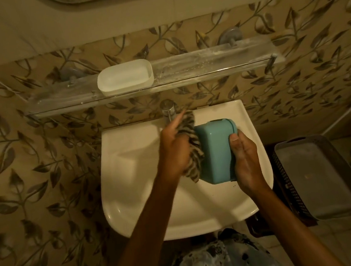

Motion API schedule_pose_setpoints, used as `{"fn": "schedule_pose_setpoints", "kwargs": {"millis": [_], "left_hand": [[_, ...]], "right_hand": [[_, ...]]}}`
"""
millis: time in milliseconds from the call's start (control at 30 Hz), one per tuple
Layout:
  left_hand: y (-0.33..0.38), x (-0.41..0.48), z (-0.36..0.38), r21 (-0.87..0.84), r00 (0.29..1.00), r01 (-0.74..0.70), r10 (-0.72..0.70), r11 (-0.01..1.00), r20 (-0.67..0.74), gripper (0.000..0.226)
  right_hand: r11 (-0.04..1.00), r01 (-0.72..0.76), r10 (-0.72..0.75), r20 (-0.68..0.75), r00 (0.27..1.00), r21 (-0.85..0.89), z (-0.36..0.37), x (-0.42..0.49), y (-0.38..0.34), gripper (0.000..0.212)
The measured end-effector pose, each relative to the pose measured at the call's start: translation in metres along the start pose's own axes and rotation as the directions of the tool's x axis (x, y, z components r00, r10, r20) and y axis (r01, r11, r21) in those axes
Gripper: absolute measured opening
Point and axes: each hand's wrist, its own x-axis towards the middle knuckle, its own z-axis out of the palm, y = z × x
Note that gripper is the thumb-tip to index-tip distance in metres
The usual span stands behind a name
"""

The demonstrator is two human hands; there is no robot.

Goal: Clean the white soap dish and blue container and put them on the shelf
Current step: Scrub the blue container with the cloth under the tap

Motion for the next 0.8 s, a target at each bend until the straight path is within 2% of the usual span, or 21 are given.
{"fn": "schedule_pose_setpoints", "kwargs": {"millis": [67,100,167,200,233,267,300,367,433,467,533,600,667,700,733,767,800], "left_hand": [[-0.009,0.011,-0.016,-0.239,0.975,0.216,-0.220,0.947,0.009,0.044],[-0.012,0.012,-0.023,-0.365,0.945,0.321,-0.319,0.874,0.066,0.042],[-0.015,0.008,-0.033,-0.450,0.888,0.456,-0.423,0.768,0.179,0.036],[-0.019,0.008,-0.035,-0.424,0.875,0.484,-0.440,0.766,0.204,0.037],[-0.023,0.009,-0.036,-0.396,0.869,0.496,-0.442,0.773,0.225,0.042],[-0.027,0.011,-0.036,-0.357,0.867,0.496,-0.432,0.791,0.248,0.052],[-0.028,0.012,-0.035,-0.317,0.865,0.495,-0.424,0.809,0.268,0.063],[-0.029,0.014,-0.032,-0.229,0.877,0.458,-0.393,0.859,0.277,0.076],[-0.029,0.011,-0.026,-0.197,0.907,0.405,-0.364,0.893,0.212,0.072],[-0.031,0.009,-0.026,-0.189,0.917,0.383,-0.349,0.904,0.191,0.068],[-0.037,0.008,-0.026,-0.205,0.926,0.364,-0.328,0.909,0.190,0.062],[-0.039,0.006,-0.027,-0.275,0.930,0.354,-0.307,0.894,0.200,0.055],[-0.040,0.006,-0.028,-0.330,0.928,0.364,-0.308,0.871,0.209,0.047],[-0.040,0.005,-0.028,-0.346,0.927,0.367,-0.311,0.863,0.209,0.043],[-0.039,0.004,-0.029,-0.363,0.925,0.376,-0.320,0.853,0.207,0.041],[-0.038,0.003,-0.029,-0.386,0.920,0.390,-0.332,0.836,0.210,0.041],[-0.038,0.002,-0.030,-0.400,0.917,0.397,-0.339,0.826,0.208,0.043]], "right_hand": [[0.997,0.047,-0.045,0.038,0.998,-0.069,-0.007,0.002,-0.003,0.024],[0.989,0.083,-0.076,0.064,0.995,-0.124,-0.010,0.002,-0.005,0.022],[0.915,0.215,-0.166,0.168,0.972,-0.341,-0.016,0.005,-0.002,0.021],[0.800,0.336,-0.231,0.263,0.937,-0.497,-0.020,0.007,0.001,0.023],[0.624,0.464,-0.276,0.379,0.883,-0.628,-0.022,0.010,0.002,0.024],[0.458,0.565,-0.288,0.487,0.825,-0.686,-0.022,0.013,0.002,0.024],[0.361,0.621,-0.262,0.563,0.784,-0.696,-0.020,0.015,-0.001,0.023],[0.267,0.698,-0.210,0.667,0.715,-0.664,-0.013,0.017,-0.007,0.019],[0.203,0.753,-0.162,0.737,0.656,-0.626,-0.007,0.019,-0.011,0.005],[0.176,0.769,-0.151,0.755,0.638,-0.614,-0.005,0.021,-0.012,0.006],[0.148,0.796,-0.137,0.785,0.604,-0.587,-0.003,0.024,-0.012,0.012],[0.125,0.835,-0.201,0.810,0.551,-0.537,-0.005,0.027,-0.012,0.019],[0.106,0.847,-0.356,0.776,0.521,-0.520,-0.009,0.028,-0.012,0.030],[0.129,0.829,-0.463,0.706,0.535,-0.544,-0.010,0.028,-0.013,0.033],[0.187,0.794,-0.557,0.604,0.570,-0.578,-0.012,0.027,-0.014,0.035],[0.296,0.742,-0.610,0.478,0.632,-0.602,-0.011,0.026,-0.016,0.036],[0.457,0.664,-0.607,0.338,0.720,-0.592,-0.010,0.025,-0.018,0.038]]}}
